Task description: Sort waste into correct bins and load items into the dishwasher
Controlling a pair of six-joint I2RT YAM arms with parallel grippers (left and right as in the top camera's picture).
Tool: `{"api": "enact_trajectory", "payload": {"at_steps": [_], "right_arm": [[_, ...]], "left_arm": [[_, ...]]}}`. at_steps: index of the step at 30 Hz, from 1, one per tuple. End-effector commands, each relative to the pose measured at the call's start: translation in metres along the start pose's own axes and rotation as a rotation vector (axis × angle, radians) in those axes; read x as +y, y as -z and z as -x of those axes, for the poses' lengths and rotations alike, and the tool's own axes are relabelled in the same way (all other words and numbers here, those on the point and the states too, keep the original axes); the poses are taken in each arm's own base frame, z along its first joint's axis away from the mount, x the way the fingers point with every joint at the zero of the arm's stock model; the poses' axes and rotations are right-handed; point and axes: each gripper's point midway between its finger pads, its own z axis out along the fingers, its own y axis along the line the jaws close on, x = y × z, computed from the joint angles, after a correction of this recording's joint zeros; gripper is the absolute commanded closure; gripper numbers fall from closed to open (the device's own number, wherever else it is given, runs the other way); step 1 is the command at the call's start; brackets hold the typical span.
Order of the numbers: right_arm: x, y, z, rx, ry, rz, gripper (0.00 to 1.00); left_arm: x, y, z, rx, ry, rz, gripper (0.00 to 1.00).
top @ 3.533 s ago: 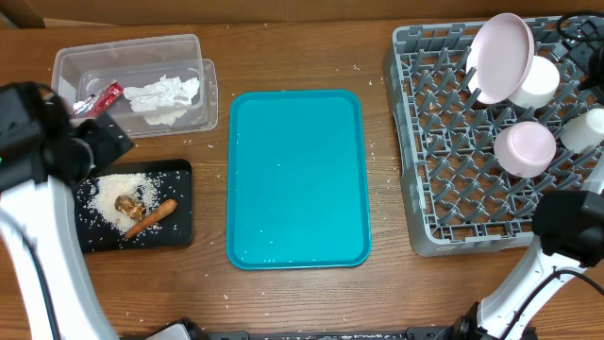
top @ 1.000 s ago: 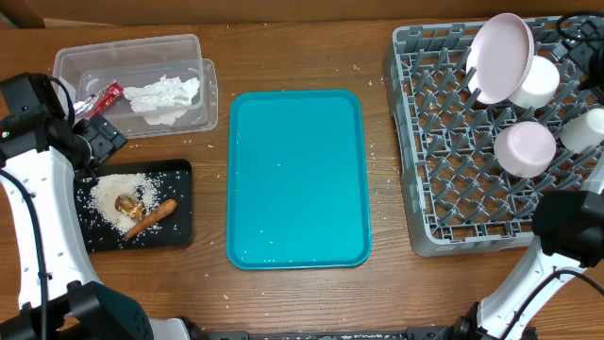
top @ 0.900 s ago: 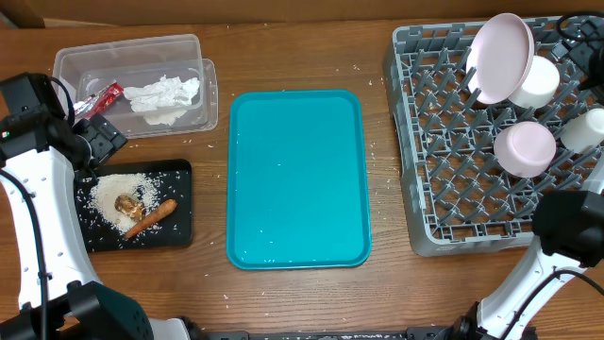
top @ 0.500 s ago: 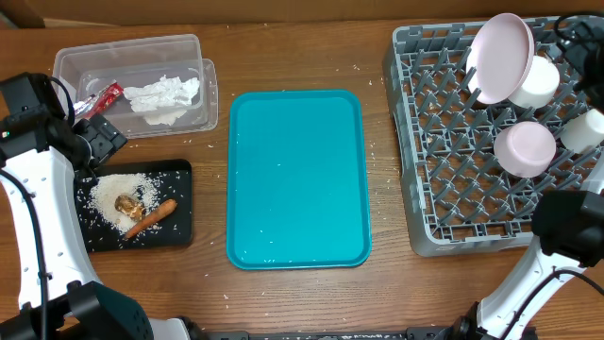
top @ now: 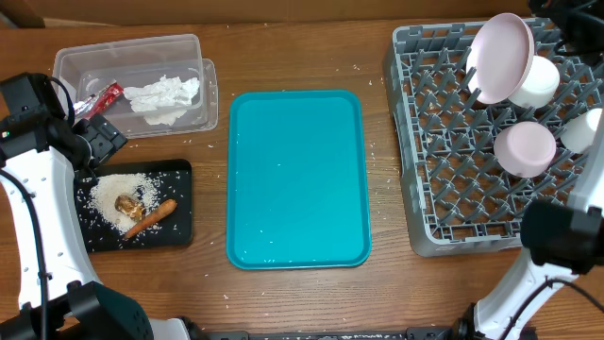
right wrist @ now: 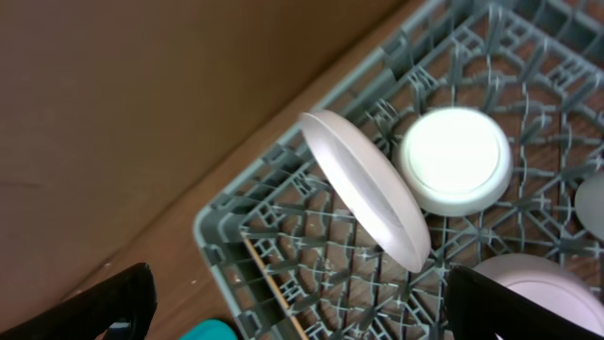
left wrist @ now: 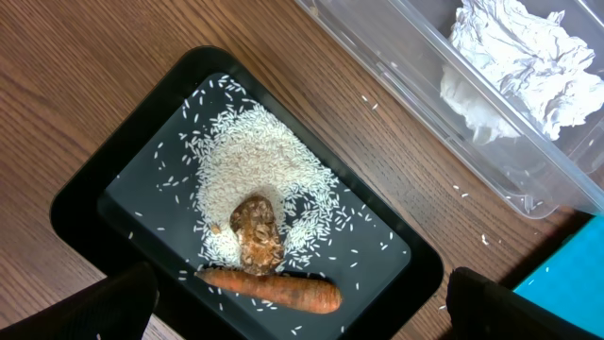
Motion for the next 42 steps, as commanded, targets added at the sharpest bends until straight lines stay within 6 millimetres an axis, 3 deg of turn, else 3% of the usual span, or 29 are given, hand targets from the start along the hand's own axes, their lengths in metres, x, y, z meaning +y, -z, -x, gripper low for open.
{"api": "enact_trajectory", "payload": {"at_steps": [1, 8, 13, 20, 24, 36, 42], "right_arm": [[0.016, 0.070, 0.019, -0.151, 0.078, 0.057, 0.00], [0.030, 0.122, 0.036, -0.297, 0.161, 0.109, 0.00], [0.042, 0.137, 0.042, -0.357, 0.175, 0.146, 0.00], [0.084, 0.164, 0.054, -0.523, 0.227, 0.282, 0.00], [0.082, 0.163, 0.034, -0.519, 0.240, 0.298, 0.00], [0.018, 0.093, -0.068, -0.434, 0.239, 0.276, 0.00], [0.001, 0.072, -0.121, -0.457, 0.268, 0.376, 0.00]], "left_arm": [[-0.003, -0.002, 0.000, 0.006, 0.012, -0.008, 0.00], [-0.003, -0.002, 0.000, 0.006, 0.012, -0.008, 0.00], [-0.003, -0.002, 0.000, 0.007, 0.012, -0.008, 0.00], [-0.003, -0.002, 0.000, 0.006, 0.012, -0.008, 0.00], [-0.003, -0.002, 0.000, 0.007, 0.013, -0.008, 0.00], [-0.003, -0.002, 0.000, 0.007, 0.013, -0.008, 0.00], [-0.003, -0.002, 0.000, 0.007, 0.012, -0.008, 0.00]]}}
